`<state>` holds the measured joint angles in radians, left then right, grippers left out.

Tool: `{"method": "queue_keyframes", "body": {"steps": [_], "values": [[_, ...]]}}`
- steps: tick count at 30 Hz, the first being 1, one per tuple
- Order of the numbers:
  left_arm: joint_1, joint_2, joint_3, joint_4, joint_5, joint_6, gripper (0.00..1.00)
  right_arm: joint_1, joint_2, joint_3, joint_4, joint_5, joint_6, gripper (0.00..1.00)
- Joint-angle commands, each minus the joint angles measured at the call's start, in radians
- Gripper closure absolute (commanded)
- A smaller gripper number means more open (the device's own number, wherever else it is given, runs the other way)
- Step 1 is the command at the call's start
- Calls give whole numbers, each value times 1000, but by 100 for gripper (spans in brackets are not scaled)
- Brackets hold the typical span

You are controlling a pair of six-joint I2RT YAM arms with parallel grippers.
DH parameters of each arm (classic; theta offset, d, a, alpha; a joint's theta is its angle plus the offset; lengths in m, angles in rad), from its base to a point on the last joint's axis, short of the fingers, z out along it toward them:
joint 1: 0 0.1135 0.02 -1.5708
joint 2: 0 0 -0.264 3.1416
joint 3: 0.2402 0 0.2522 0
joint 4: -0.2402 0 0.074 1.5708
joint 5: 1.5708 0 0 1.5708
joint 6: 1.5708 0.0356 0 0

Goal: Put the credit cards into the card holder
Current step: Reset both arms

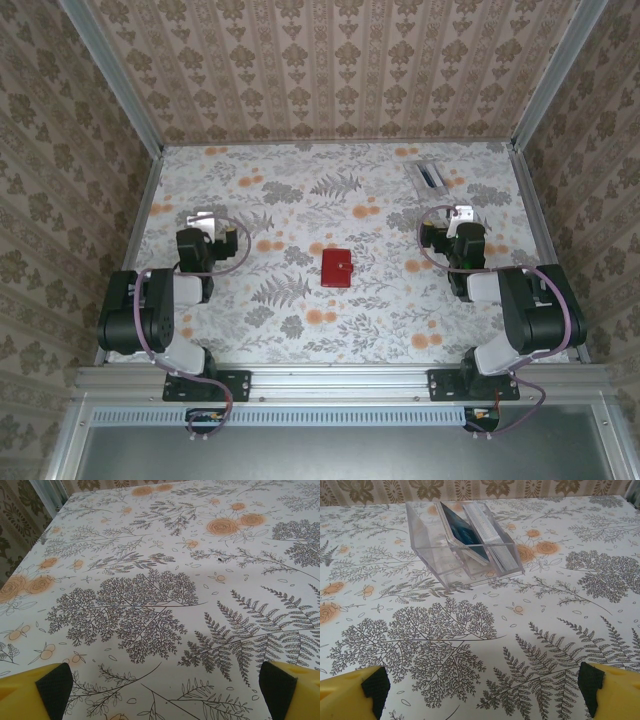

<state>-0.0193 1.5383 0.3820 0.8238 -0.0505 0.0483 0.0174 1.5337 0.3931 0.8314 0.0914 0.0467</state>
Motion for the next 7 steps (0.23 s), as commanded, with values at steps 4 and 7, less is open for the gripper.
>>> {"method": "queue_keyframes", "body": {"steps": [4, 7], "values": [[-8, -5, 23, 26, -9, -2, 0, 1, -6, 15, 21, -24, -17, 0], [-8, -4, 22, 26, -9, -3, 0, 3, -7, 13, 24, -23, -18, 0]]}}
